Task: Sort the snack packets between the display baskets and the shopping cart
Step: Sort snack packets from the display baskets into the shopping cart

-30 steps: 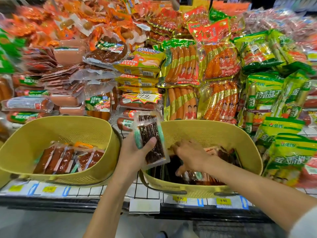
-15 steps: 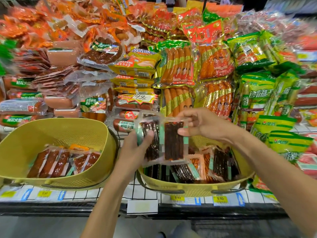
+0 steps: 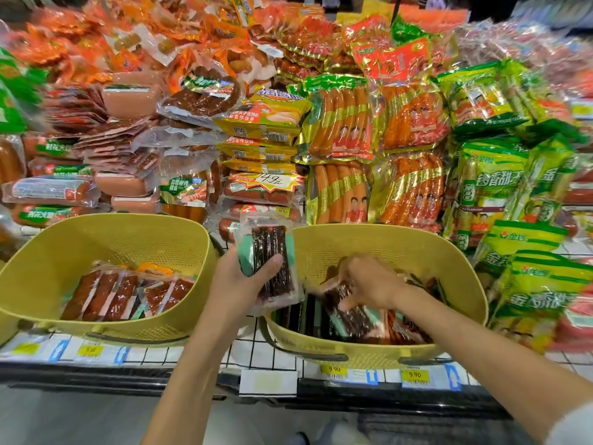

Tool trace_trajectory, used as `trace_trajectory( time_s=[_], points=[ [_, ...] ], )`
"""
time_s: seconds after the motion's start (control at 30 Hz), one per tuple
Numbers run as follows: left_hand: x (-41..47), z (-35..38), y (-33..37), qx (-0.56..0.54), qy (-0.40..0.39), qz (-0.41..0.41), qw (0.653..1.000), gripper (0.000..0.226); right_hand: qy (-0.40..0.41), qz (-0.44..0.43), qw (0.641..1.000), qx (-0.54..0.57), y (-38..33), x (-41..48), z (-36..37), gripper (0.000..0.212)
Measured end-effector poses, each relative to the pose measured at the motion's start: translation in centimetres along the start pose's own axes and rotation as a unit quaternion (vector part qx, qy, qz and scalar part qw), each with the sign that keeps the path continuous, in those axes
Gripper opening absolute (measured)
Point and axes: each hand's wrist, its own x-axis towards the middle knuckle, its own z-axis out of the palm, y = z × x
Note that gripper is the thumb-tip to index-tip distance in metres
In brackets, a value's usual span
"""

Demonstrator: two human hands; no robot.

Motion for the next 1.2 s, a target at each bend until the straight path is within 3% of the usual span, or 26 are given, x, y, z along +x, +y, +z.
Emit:
trace_trajectory(
  time_s=[0.07, 0.13, 0.23, 0.3, 0.37, 0.43, 0.53, 0.6, 0.67, 0.73, 0.77, 0.87, 0.93, 1.03, 1.07, 1.1, 1.2],
  points=[
    [-0.1, 0.0, 0.0, -0.017, 0.000, 0.000, 1.000, 0.015, 0.058, 0.021, 0.993, 0.097, 0.3, 0.1, -1.1, 0.035],
    [-0.2, 0.0, 0.0, -0.036, 0.001, 0.005, 0.999, 0.017, 0.075, 0.030, 0.962, 0.261, 0.6, -0.4, -3.4, 0.028],
    [0.0, 0.3, 0.1, -0.047, -0.005, 0.021, 0.999, 0.021, 0.044, -0.042, 0.853, 0.518, 0.0, -1.9, -7.5, 0.023],
    [0.0, 0.7, 0.3, -0.083, -0.049, 0.016, 0.995, 0.019, 0.026, -0.096, 0.817, 0.568, -1.3, -2.2, -8.7, 0.021],
    [-0.1, 1.4, 0.8, -0.121, -0.111, -0.001, 0.986, 0.033, 0.045, -0.092, 0.835, 0.541, -2.9, -1.8, -8.3, 0.034],
    [-0.1, 2.4, 1.2, -0.093, -0.141, 0.018, 0.985, 0.043, 0.094, -0.068, 0.867, 0.484, -3.9, -1.3, -7.4, 0.036],
    [0.3, 4.0, 1.4, -0.052, -0.127, 0.040, 0.990, 0.031, 0.128, -0.071, 0.908, 0.392, -2.1, -2.1, -7.1, 0.032],
    [0.7, 4.6, 0.9, -0.064, -0.122, 0.016, 0.990, 0.022, 0.101, -0.088, 0.955, 0.264, 1.3, -3.2, -7.2, 0.028],
    [1.0, 4.8, 0.4, -0.061, -0.118, -0.005, 0.991, 0.019, 0.023, -0.102, 0.994, 0.026, 4.9, -4.6, -6.4, 0.039],
    [1.2, 5.0, 0.1, -0.055, -0.121, -0.021, 0.991, 0.019, -0.089, -0.104, 0.983, -0.120, 7.3, -5.7, -4.5, 0.055],
    [1.3, 5.2, 0.0, -0.054, -0.123, -0.031, 0.990, 0.019, -0.106, -0.106, 0.977, -0.153, 7.8, -6.1, -3.8, 0.058],
    [1.4, 5.6, -0.1, -0.044, -0.127, -0.047, 0.990, 0.018, -0.042, -0.120, 0.972, -0.197, 8.4, -6.1, -2.6, 0.056],
    [1.4, 5.8, 0.1, -0.041, -0.134, -0.046, 0.989, 0.013, 0.013, -0.124, 0.977, -0.173, 8.8, -5.9, -2.9, 0.044],
    [1.4, 5.7, 0.3, -0.050, -0.137, -0.047, 0.988, 0.013, 0.068, -0.086, 0.985, 0.130, 8.6, -6.5, -4.6, 0.021],
    [1.4, 5.6, 0.4, -0.054, -0.133, -0.049, 0.988, 0.016, 0.082, -0.066, 0.960, 0.260, 8.1, -6.8, -5.3, 0.021],
    [1.3, 5.6, 0.5, -0.057, -0.130, -0.047, 0.989, 0.020, 0.088, -0.054, 0.911, 0.399, 7.3, -7.1, -5.9, 0.022],
    [1.0, 5.7, 0.9, -0.053, -0.132, -0.022, 0.990, 0.034, 0.026, -0.042, 0.710, 0.703, 4.1, -7.0, -6.1, 0.037]
  ],
)
